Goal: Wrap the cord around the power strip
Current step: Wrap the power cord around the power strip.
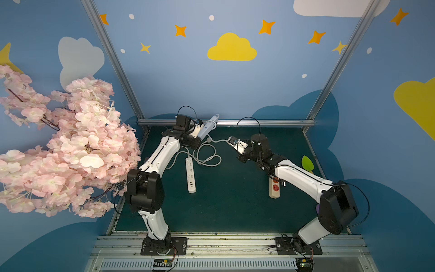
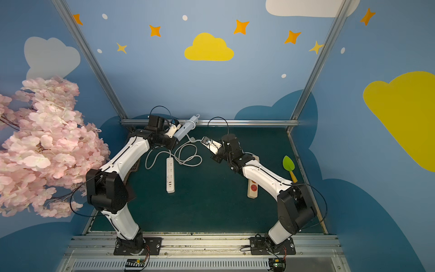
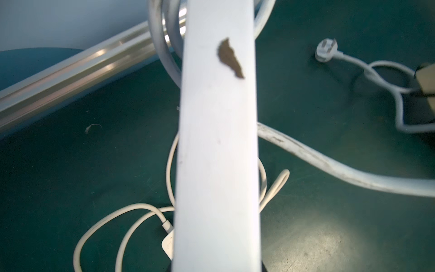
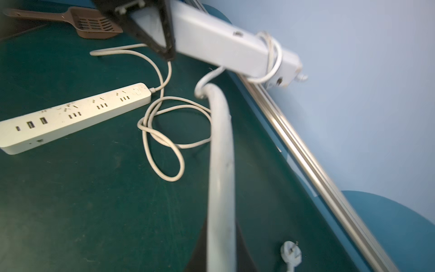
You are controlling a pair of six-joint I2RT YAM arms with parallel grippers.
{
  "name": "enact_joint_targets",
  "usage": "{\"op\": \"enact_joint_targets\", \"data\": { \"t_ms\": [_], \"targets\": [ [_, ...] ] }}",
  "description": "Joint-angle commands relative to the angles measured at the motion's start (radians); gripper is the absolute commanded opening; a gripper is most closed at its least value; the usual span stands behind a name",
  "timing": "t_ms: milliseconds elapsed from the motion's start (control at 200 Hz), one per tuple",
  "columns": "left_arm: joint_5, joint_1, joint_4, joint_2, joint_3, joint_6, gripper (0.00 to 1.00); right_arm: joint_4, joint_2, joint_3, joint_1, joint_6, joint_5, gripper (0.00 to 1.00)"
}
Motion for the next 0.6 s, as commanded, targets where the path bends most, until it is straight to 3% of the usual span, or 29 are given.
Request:
{"op": "enact_joint_targets", "data": {
  "t_ms": [0,160,325,451,596],
  "targets": [
    [-0.021,-0.062,-0.065,-0.005,0.001,0.112,0.03,-0.102,-0.02,0.128,0.002,-0.13,0.029,0.0],
    [0.101,-0.148,-0.197,-0.025,-0.009,0.224,0.03,-0.231,0.067,0.331,-0.041,-0.203,-0.014,0.0],
    [0.33,-0.237,-0.314,-0.075,-0.07,0.385,0.03,-0.37,0.205,0.555,-0.131,-0.215,-0.114,0.0],
    [0.463,-0.252,-0.358,-0.091,-0.068,0.41,0.03,-0.474,0.333,0.722,-0.202,-0.197,-0.217,0.0],
    [0.542,-0.25,-0.364,-0.122,-0.061,0.418,0.03,-0.566,0.474,0.888,-0.269,-0.144,-0.349,0.0]
  ]
}}
